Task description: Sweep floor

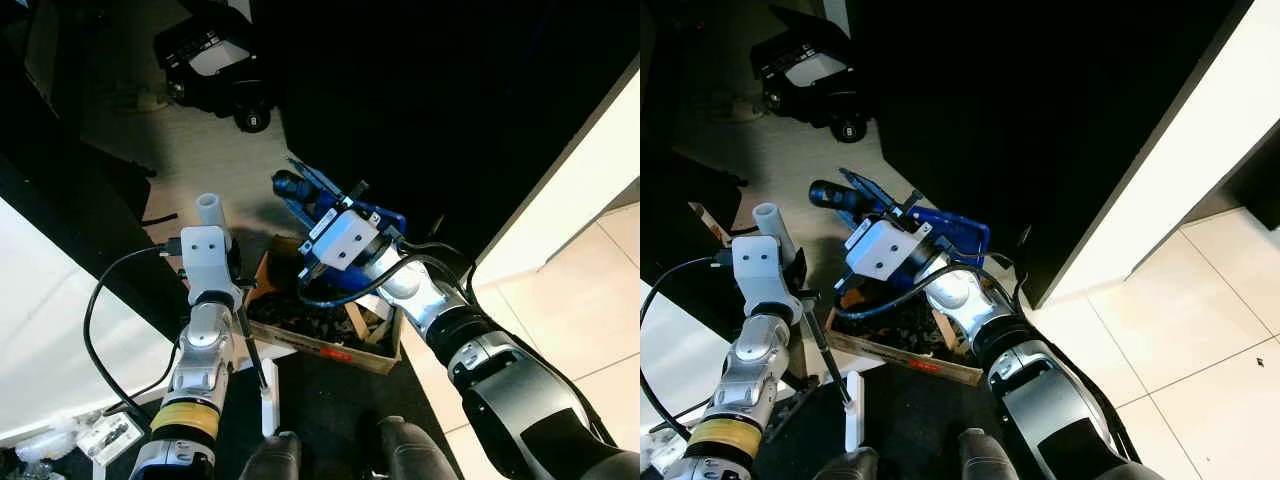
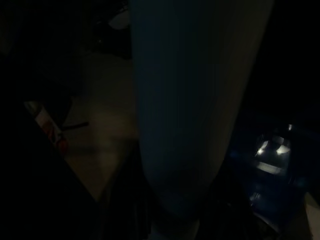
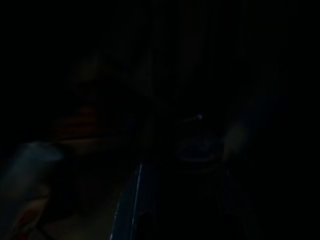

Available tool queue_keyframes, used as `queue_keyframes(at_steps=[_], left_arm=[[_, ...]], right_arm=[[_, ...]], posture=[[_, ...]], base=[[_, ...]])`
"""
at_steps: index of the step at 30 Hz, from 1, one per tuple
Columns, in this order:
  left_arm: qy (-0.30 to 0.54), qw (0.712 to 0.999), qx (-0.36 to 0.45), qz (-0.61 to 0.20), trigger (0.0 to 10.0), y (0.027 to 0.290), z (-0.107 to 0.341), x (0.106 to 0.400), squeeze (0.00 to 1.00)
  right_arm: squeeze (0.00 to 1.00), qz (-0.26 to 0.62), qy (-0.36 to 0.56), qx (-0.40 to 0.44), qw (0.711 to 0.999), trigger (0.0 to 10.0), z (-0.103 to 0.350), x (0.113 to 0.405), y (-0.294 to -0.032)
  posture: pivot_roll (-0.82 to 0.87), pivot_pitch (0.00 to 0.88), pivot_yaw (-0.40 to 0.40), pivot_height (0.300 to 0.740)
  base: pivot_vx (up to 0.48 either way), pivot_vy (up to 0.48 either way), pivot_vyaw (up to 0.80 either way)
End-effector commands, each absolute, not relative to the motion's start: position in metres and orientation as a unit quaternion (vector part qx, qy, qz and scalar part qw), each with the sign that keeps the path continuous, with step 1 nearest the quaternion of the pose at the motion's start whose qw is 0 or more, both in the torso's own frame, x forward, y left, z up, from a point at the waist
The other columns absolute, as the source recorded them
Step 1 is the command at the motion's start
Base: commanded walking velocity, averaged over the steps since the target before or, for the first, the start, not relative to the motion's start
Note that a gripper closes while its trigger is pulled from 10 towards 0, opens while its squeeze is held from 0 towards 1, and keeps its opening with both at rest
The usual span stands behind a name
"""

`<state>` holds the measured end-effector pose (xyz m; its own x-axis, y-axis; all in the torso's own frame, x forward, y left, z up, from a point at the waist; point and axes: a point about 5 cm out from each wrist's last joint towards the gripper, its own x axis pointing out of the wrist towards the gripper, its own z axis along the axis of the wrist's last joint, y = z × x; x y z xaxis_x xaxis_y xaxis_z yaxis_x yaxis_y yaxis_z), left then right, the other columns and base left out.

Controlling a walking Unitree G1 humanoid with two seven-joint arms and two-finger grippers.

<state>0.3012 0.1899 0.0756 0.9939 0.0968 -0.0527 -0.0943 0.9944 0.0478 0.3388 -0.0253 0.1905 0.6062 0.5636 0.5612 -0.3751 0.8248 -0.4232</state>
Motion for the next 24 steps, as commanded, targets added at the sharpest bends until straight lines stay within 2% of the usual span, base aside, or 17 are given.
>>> queue_keyframes(at_steps=[1, 3, 4, 5, 8, 10, 11, 15, 17, 18, 21, 24], left_arm=[[0.023, 0.998, 0.024, 0.045, 10.0, 0.189, 0.077, 0.301, 0.0], [0.022, 0.998, 0.024, 0.045, 10.0, 0.19, 0.077, 0.301, 0.0], [0.022, 0.998, 0.024, 0.045, 10.0, 0.19, 0.077, 0.301, 0.0], [0.022, 0.998, 0.024, 0.045, 10.0, 0.19, 0.077, 0.301, 0.0], [0.021, 0.998, 0.024, 0.045, 10.0, 0.19, 0.077, 0.301, 0.0], [0.021, 0.999, 0.025, 0.044, 10.0, 0.19, 0.077, 0.301, 0.0], [0.021, 0.999, 0.025, 0.044, 10.0, 0.19, 0.077, 0.301, 0.0], [0.017, 0.999, 0.031, 0.036, 10.0, 0.189, 0.08, 0.303, 0.0], [0.017, 0.999, 0.031, 0.036, 10.0, 0.189, 0.08, 0.303, 0.0], [0.016, 0.999, 0.033, 0.035, 10.0, 0.189, 0.08, 0.303, 0.0], [0.016, 0.999, 0.033, 0.035, 10.0, 0.189, 0.081, 0.303, 0.0], [0.016, 0.999, 0.033, 0.035, 10.0, 0.19, 0.08, 0.303, 0.0]], right_arm=[[0.0, 0.17, -0.342, -0.075, 0.921, 10.0, 0.218, 0.364, -0.063], [0.0, 0.122, -0.343, -0.053, 0.93, 10.0, 0.234, 0.375, -0.09], [0.0, 0.122, -0.343, -0.053, 0.93, 10.0, 0.234, 0.375, -0.09], [0.0, 0.089, -0.351, -0.041, 0.931, 10.0, 0.247, 0.38, -0.11], [0.0, 0.076, -0.355, -0.036, 0.931, 10.0, 0.252, 0.382, -0.118], [0.0, 0.043, -0.368, -0.024, 0.928, 10.0, 0.27, 0.385, -0.147], [0.0, 0.043, -0.368, -0.024, 0.928, 10.0, 0.27, 0.385, -0.147], [0.0, 0.011, -0.381, -0.04, 0.924, 10.0, 0.294, 0.384, -0.192], [0.0, 0.011, -0.381, -0.04, 0.924, 10.0, 0.294, 0.384, -0.192], [0.0, 0.003, -0.384, -0.04, 0.923, 10.0, 0.298, 0.383, -0.2], [0.0, -0.004, -0.376, 0.016, 0.927, 10.0, 0.308, 0.383, -0.219], [0.0, 0.006, -0.324, 0.09, 0.942, 10.0, 0.301, 0.387, -0.235]], posture=[[0.01, 0.107, -0.037, 0.74], [0.0, 0.108, -0.035, 0.74], [0.0, 0.108, -0.035, 0.74], [0.0, 0.108, -0.031, 0.74], [0.0, 0.108, -0.031, 0.74], [0.0, 0.109, -0.026, 0.74], [0.0, 0.109, -0.026, 0.74], [0.0, 0.109, -0.021, 0.74], [0.0, 0.109, -0.021, 0.74], [0.0, 0.109, -0.02, 0.74], [0.0, 0.109, -0.018, 0.74], [0.0, 0.105, -0.015, 0.74]], base=[[0.0, 0.0, 0.0], [0.0, 0.0, 0.0], [0.0, 0.0, 0.0], [0.0, 0.0, 0.0], [0.0, 0.0, 0.0], [0.0, 0.0, 0.0], [0.0, 0.0, 0.0], [0.0, 0.0, 0.0], [0.0, 0.0, 0.0], [0.0, 0.0, 0.0], [0.0, 0.0, 0.0], [0.0, 0.0, 0.0]])
